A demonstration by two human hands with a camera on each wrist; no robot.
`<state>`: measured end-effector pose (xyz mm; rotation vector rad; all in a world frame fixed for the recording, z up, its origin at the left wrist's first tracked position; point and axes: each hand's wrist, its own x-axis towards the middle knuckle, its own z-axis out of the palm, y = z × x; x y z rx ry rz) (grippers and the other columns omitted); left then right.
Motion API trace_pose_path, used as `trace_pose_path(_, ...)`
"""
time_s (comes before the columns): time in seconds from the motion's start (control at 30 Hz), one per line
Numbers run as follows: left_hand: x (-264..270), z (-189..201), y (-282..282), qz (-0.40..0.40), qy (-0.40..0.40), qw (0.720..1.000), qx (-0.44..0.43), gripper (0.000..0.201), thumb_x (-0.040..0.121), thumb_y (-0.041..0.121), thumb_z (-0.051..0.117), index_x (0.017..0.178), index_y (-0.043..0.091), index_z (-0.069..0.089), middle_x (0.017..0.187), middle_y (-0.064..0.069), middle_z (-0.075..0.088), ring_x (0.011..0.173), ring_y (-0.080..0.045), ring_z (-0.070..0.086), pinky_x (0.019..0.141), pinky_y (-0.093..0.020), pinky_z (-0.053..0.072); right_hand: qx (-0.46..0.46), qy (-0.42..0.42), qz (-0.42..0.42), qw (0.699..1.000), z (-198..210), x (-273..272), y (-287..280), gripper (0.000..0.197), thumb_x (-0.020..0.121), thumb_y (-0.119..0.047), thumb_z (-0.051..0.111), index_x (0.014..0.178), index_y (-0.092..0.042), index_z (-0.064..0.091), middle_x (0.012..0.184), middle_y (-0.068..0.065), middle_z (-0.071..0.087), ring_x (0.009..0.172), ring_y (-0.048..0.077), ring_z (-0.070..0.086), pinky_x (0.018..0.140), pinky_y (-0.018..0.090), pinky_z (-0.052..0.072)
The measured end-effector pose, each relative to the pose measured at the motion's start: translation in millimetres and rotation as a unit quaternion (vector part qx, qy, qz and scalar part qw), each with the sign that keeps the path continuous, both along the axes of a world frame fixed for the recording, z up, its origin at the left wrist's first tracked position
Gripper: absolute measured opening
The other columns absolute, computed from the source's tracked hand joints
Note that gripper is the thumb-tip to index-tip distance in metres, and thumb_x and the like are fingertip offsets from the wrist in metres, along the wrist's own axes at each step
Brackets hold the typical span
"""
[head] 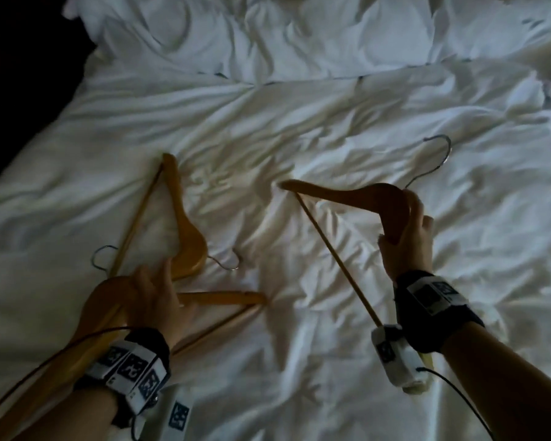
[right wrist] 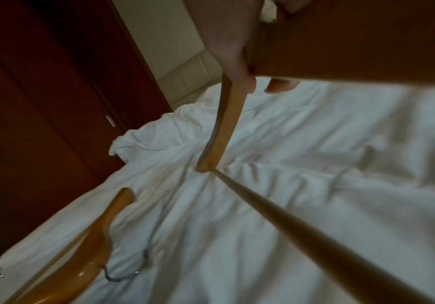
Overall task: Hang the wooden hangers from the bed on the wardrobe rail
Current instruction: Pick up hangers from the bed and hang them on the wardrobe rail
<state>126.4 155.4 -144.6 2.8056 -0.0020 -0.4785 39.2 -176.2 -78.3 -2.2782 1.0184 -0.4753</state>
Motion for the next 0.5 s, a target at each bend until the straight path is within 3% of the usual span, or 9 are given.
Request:
trace_pose_path(0.03, 0.5, -3.0, 18.1, 0.042, 0.003, 0.999, 0.007, 0.091, 0.075, 0.025, 0.073, 0.147, 0.019, 0.018, 0.152, -0.019, 0.005, 0.137, -0.041, 0.016, 0.110, -0.051, 0.027, 0.001, -0.012, 0.008, 1.000, 1.9, 7.2, 6.6, 0.079, 0.079, 0.009, 0.063, 0.144, -0.018, 0.028, 0.129, 0.021, 0.042, 0.112, 0.039, 0.052, 0.088, 0.036, 0.045)
trace_pose_path(0.1, 1.5, -7.5, 49.6, 0.095, -0.001, 0.994, 0.061, 0.095, 0.076, 0.030, 0.072, 0.149, 0.021, 0.012, 0.153, -0.018, 0.003, 0.138, -0.039, 0.014, 0.112, -0.052, 0.020, 0.002, -0.030, 0.014, 0.999, 2.3, 17.3, 17.6, 0.074, 0.078, 0.006, 0.067, 0.140, -0.013, 0.033, 0.132, 0.021, 0.042, 0.114, 0.038, 0.051, 0.086, 0.034, 0.045)
trace_pose_path(0.17, 3.4, -6.7, 75.1, 0.141, 0.033, 0.985, 0.099, 0.099, 0.077, 0.039, 0.070, 0.149, 0.022, 0.005, 0.152, -0.019, 0.010, 0.137, -0.038, 0.018, 0.113, -0.051, 0.018, -0.004, -0.053, 0.008, 0.999, -3.5, 23.2, 24.7, 0.068, 0.076, 0.004, 0.070, 0.134, -0.006, 0.036, 0.129, 0.021, 0.045, 0.110, 0.038, 0.053, 0.082, 0.035, 0.046)
trace_pose_path(0.27, 4.2, -9.4, 97.5, 0.191, 0.113, 0.972, 0.079, 0.100, 0.080, 0.047, 0.066, 0.150, 0.017, 0.000, 0.144, -0.025, 0.032, 0.130, -0.041, 0.033, 0.109, -0.051, 0.023, 0.007, -0.076, -0.017, 0.997, -15.8, 25.0, 31.4, 0.058, 0.073, 0.001, 0.072, 0.120, -0.003, 0.038, 0.113, 0.017, 0.055, 0.098, 0.037, 0.059, 0.079, 0.039, 0.049)
trace_pose_path(0.37, 5.5, -13.9, 104.5, 0.203, 0.131, 0.969, 0.060, 0.086, 0.083, 0.052, 0.059, 0.145, 0.008, 0.019, 0.137, -0.025, 0.040, 0.126, -0.042, 0.039, 0.108, -0.051, 0.025, 0.024, -0.059, -0.029, 0.998, -21.1, 25.0, 39.5, 0.053, 0.076, -0.002, 0.070, 0.116, -0.005, 0.035, 0.091, 0.009, 0.056, 0.087, 0.038, 0.062, 0.077, 0.048, 0.051)
trace_pose_path(0.5, 14.5, -15.7, 114.4, 0.157, 0.126, 0.976, 0.084, 0.074, 0.081, 0.055, 0.059, 0.131, 0.004, 0.041, 0.124, -0.023, 0.052, 0.113, -0.040, 0.051, 0.098, -0.049, 0.041, 0.039, -0.037, -0.020, 0.998, -15.6, 23.5, 52.4, 0.054, 0.081, 0.000, 0.065, 0.127, -0.004, 0.036, 0.102, 0.024, 0.065, 0.096, 0.039, 0.062, 0.074, 0.035, 0.043)
